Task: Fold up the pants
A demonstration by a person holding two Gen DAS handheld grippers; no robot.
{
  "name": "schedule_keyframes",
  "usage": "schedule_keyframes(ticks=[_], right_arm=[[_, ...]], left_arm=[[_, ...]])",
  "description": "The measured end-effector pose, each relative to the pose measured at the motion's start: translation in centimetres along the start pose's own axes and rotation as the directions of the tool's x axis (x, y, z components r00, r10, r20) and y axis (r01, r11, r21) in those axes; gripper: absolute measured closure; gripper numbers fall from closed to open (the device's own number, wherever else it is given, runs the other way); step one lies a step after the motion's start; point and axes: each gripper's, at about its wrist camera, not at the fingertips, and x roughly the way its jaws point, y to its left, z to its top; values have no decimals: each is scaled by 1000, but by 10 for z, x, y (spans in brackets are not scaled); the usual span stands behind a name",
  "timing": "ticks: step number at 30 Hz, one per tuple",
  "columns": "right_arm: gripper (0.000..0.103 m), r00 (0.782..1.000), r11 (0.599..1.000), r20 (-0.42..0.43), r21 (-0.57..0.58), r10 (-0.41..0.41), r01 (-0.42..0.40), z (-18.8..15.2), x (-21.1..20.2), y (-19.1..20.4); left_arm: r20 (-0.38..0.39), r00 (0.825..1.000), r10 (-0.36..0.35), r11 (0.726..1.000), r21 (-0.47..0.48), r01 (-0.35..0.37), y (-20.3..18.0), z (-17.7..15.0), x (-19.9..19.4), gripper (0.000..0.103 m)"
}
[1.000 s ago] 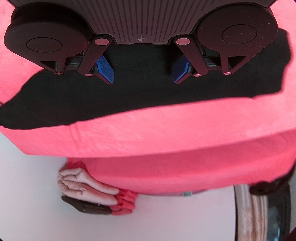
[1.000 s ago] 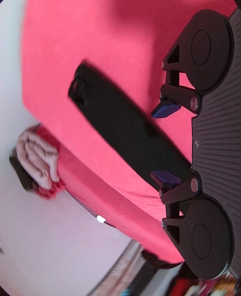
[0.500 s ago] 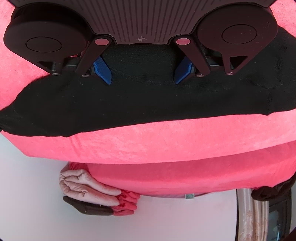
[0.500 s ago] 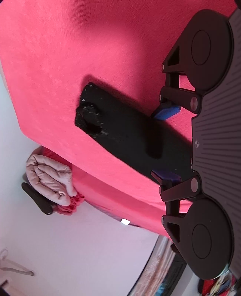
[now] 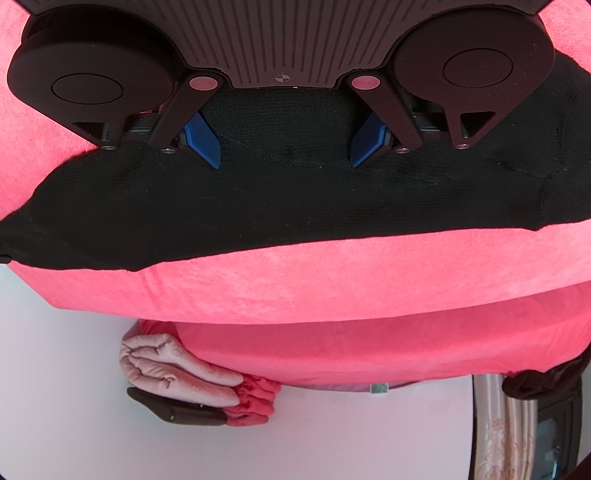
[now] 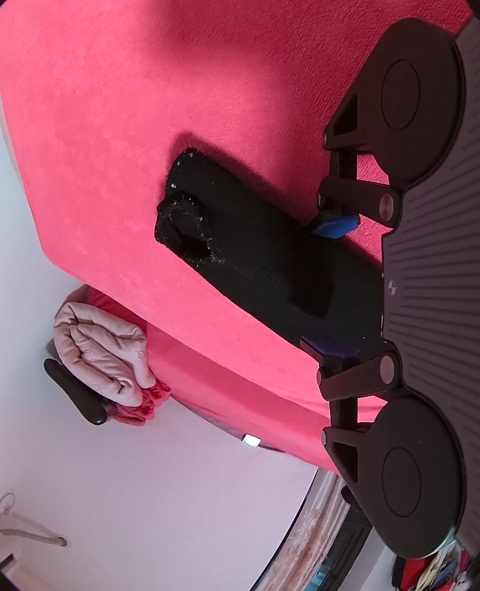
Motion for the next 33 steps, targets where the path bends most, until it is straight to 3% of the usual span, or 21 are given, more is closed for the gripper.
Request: schedule_keyframes(ticks=[1, 2, 3, 5, 13, 18, 21, 24, 26, 28, 29, 31, 33], right_arm=[[46, 1000, 1000, -2, -20, -8, 8, 0, 2, 3], [67, 1000, 998, -8, -48, -27, 27, 0, 6, 6], [76, 999, 997, -19, -69, -40, 38, 0, 9, 8], [81, 999, 998, -14, -60, -29, 28, 1, 9, 10], [81, 994, 984, 59, -156, 91, -81, 10, -11, 45], [81, 998, 981, 48, -187, -42, 50, -3, 3, 24], [75, 1000, 993, 21, -117, 1, 2, -7, 6, 3], [58, 999, 992, 5, -113, 51, -50, -7, 7, 0], [55, 999, 992, 9, -118, 39, -38, -8, 10, 3], [63, 1000, 989, 21, -144, 13, -10, -9, 14, 8], [80, 999, 987, 28, -160, -14, 19, -9, 15, 10], [83, 999, 990, 52, -138, -15, 22, -5, 11, 9], [84, 992, 996, 126, -90, 26, -15, 4, -2, 6]], left_arm=[[-1, 1000, 0, 1000, 0, 0, 0, 0, 0, 0], [0, 1000, -1, 1000, 1, 1, 0, 0, 0, 0], [0, 1000, -1, 1000, 0, 1, 0, 0, 0, 0], [0, 1000, -2, 1000, 0, 2, 0, 0, 0, 0], [1, 1000, -2, 1000, -1, 2, 0, 0, 0, 0], [2, 1000, -2, 1000, -1, 2, 0, 0, 0, 0], [2, 1000, -2, 1000, -2, 2, 0, 0, 0, 0], [2, 1000, -1, 1000, 1, 1, -1, 0, 0, 0], [3, 1000, 1, 1000, 4, -1, -1, 1, -1, 0], [4, 1000, 1, 1000, 3, -1, 0, 2, -1, 0], [4, 1000, -1, 1000, 3, 1, 0, 2, -1, 0], [5, 1000, -3, 1000, 3, 3, 0, 1, -1, 0], [6, 1000, -6, 1000, 6, 6, 0, 1, -1, 0]])
